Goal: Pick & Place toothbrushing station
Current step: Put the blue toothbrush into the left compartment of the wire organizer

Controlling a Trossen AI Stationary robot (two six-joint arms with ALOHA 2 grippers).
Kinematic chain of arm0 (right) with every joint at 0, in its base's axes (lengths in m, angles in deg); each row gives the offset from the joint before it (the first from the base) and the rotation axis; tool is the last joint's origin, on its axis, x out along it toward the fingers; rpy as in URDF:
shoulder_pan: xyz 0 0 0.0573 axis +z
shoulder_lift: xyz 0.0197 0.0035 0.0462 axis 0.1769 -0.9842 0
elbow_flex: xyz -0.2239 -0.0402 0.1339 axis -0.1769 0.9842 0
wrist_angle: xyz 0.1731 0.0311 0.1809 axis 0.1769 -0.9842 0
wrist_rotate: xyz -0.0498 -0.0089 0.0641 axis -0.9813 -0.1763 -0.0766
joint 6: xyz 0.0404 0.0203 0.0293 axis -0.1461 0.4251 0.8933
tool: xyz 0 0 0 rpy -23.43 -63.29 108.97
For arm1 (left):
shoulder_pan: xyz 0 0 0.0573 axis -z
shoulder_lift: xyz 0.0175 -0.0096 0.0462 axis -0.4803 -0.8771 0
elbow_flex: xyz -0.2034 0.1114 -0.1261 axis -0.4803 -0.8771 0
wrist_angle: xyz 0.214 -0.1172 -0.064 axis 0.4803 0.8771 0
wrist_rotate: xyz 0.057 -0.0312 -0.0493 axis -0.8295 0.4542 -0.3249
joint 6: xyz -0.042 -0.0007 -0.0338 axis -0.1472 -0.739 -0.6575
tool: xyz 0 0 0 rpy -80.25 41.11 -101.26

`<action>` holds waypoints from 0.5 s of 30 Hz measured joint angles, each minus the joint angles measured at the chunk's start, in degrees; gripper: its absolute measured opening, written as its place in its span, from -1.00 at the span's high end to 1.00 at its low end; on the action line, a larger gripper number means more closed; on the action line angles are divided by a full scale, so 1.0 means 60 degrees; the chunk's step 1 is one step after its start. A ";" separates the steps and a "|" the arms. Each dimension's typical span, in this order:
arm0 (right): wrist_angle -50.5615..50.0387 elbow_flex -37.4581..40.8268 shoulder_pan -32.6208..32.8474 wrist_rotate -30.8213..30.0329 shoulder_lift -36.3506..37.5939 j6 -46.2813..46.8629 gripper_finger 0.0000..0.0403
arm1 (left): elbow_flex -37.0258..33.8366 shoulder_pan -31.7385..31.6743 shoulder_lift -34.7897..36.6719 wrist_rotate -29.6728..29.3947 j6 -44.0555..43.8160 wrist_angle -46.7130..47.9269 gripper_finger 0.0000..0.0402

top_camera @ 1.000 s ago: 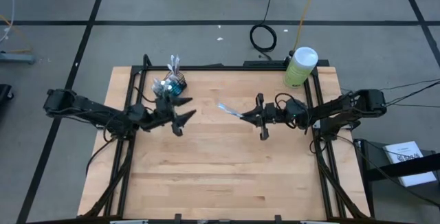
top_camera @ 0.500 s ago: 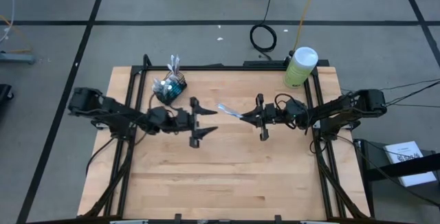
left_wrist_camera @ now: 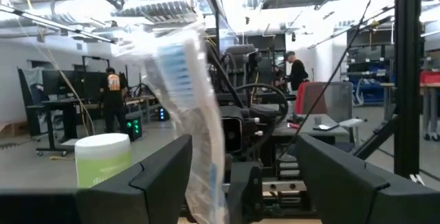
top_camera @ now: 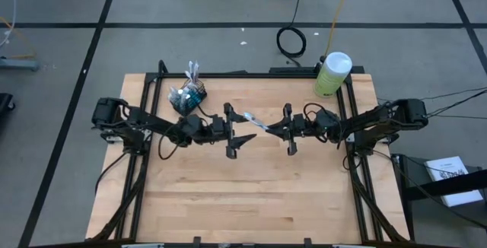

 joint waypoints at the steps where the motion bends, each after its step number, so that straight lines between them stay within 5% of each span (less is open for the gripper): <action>1: 0.0008 -0.0001 0.0000 -0.0002 0.0000 0.0000 0.93 | 0.0007 -0.0046 0.0000 -0.0007 -0.0049 -0.0002 -0.33; 15: -0.0187 -0.0004 0.0004 0.0020 0.0000 -0.0175 0.93 | 0.0358 -0.0205 0.0000 -0.0171 -0.0230 0.0581 -0.33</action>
